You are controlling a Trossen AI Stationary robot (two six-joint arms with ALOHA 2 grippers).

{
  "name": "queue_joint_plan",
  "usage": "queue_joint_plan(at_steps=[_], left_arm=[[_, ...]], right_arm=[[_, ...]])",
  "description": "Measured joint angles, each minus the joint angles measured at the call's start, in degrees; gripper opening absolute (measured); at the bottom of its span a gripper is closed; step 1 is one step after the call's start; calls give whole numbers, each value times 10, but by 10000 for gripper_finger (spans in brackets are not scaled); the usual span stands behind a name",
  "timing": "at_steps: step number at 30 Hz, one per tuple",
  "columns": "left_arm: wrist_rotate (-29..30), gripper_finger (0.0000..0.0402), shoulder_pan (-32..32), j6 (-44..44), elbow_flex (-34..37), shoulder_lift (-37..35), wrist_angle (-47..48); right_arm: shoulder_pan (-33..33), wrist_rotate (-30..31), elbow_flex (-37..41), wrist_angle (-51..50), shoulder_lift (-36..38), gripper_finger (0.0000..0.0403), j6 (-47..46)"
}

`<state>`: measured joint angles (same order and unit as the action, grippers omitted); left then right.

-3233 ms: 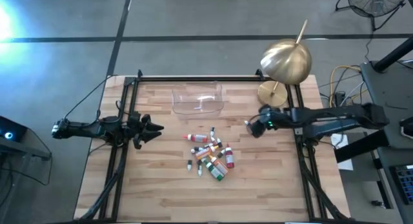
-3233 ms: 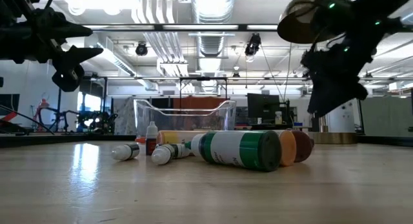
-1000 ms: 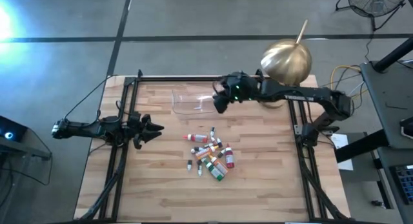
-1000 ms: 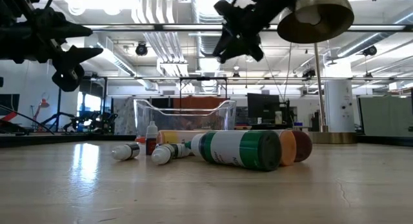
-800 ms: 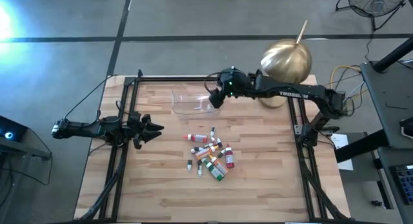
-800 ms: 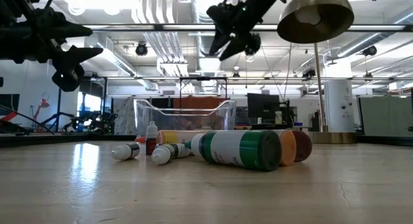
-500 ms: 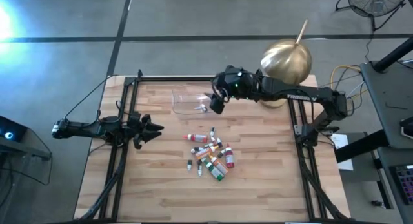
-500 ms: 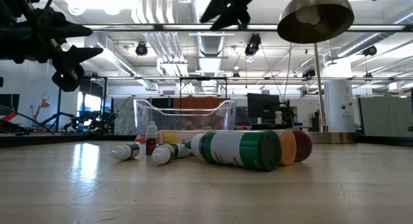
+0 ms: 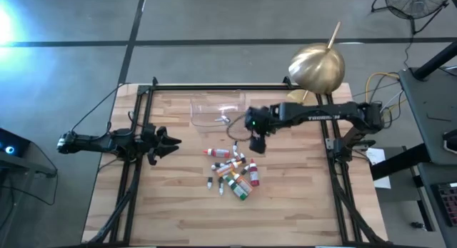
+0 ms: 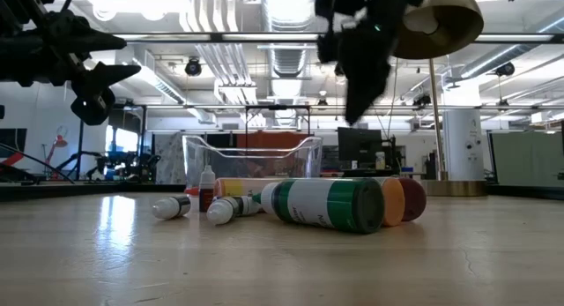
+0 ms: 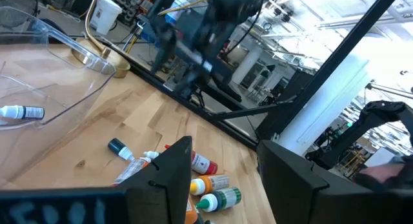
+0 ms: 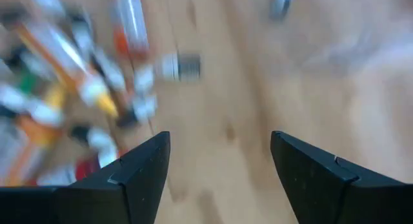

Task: Pick & Place food coloring
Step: Put the large orange food coloring bottle into the transparent bin

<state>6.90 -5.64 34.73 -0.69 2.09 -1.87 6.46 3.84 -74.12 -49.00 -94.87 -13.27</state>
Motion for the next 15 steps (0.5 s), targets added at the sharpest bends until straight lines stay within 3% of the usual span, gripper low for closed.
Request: queue_joint_plan(at_steps=[3,11,15], left_arm=[[0,149,0,0,0,0,0],[0,149,0,0,0,0,0],[0,149,0,0,0,0,0]], right_arm=[[-7,-6,50,-7,0,253,-50],[-15,-137,204,54,0,251,-172],[-38,-143,229,107,0,247,-197]])
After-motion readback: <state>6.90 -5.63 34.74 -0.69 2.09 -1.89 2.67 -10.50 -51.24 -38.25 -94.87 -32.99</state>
